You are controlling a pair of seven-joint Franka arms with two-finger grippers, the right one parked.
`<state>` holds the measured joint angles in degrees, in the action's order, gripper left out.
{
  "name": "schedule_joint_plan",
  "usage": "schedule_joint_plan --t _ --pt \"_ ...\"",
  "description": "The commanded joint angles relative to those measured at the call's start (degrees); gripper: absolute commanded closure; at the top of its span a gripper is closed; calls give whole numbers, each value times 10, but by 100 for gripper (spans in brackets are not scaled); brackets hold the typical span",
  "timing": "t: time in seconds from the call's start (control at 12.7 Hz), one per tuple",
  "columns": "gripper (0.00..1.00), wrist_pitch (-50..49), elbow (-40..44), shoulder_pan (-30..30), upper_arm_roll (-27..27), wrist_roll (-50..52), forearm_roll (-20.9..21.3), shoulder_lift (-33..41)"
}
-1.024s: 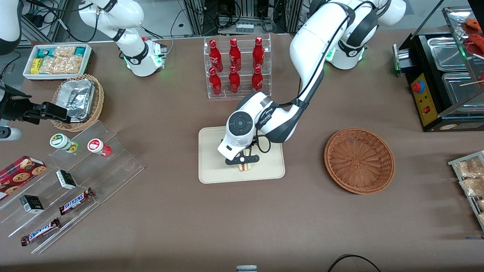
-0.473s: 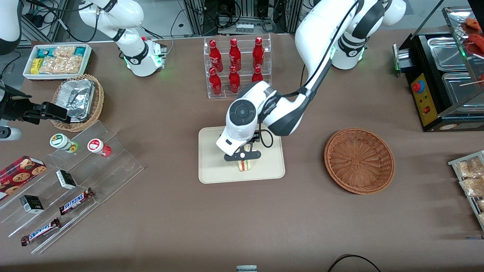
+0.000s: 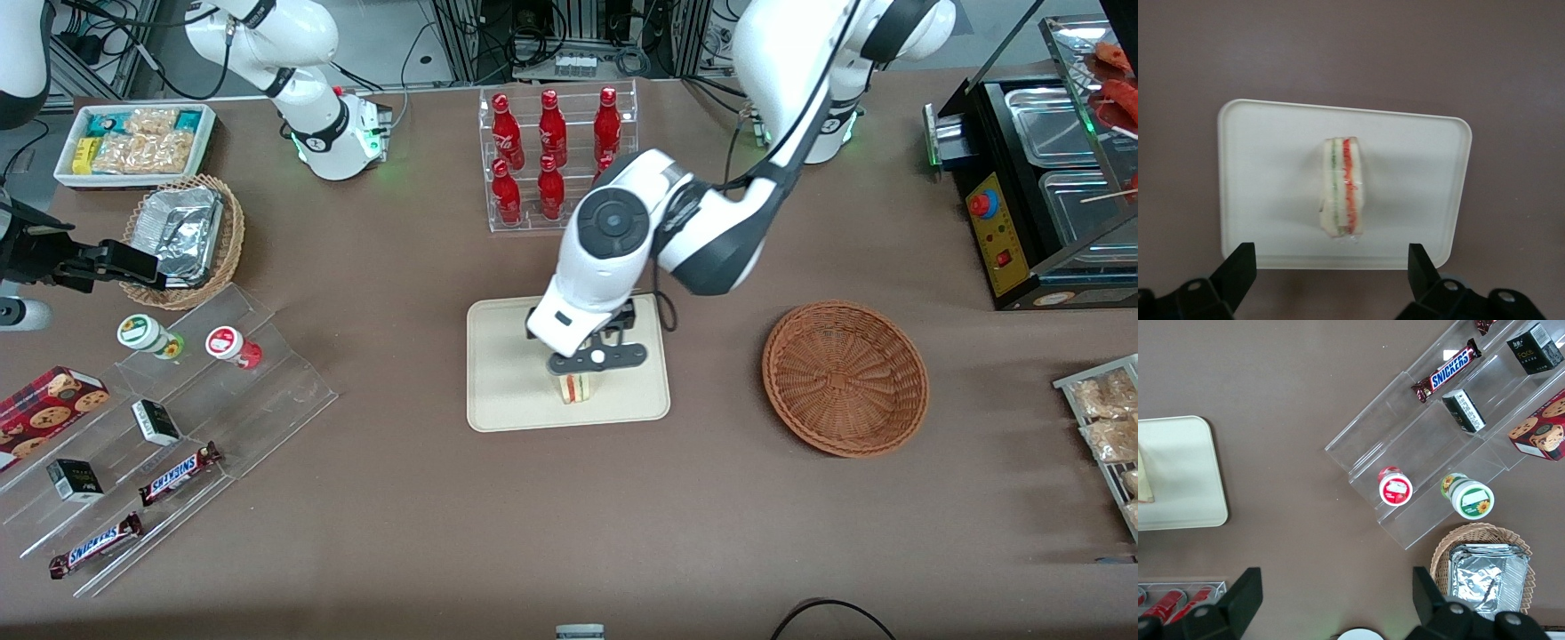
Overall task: Place sandwich from basket to tray
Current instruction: 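Open the left gripper and raise it off the sandwich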
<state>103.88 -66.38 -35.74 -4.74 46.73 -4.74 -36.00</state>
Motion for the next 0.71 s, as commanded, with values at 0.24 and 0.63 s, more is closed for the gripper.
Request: schedule_joint_plan --t 0.24,0.63 --pt "0 -92 -83 129 -3 -160 -9 118" --pt "0 -128 -100 220 -3 -291 -9 152"
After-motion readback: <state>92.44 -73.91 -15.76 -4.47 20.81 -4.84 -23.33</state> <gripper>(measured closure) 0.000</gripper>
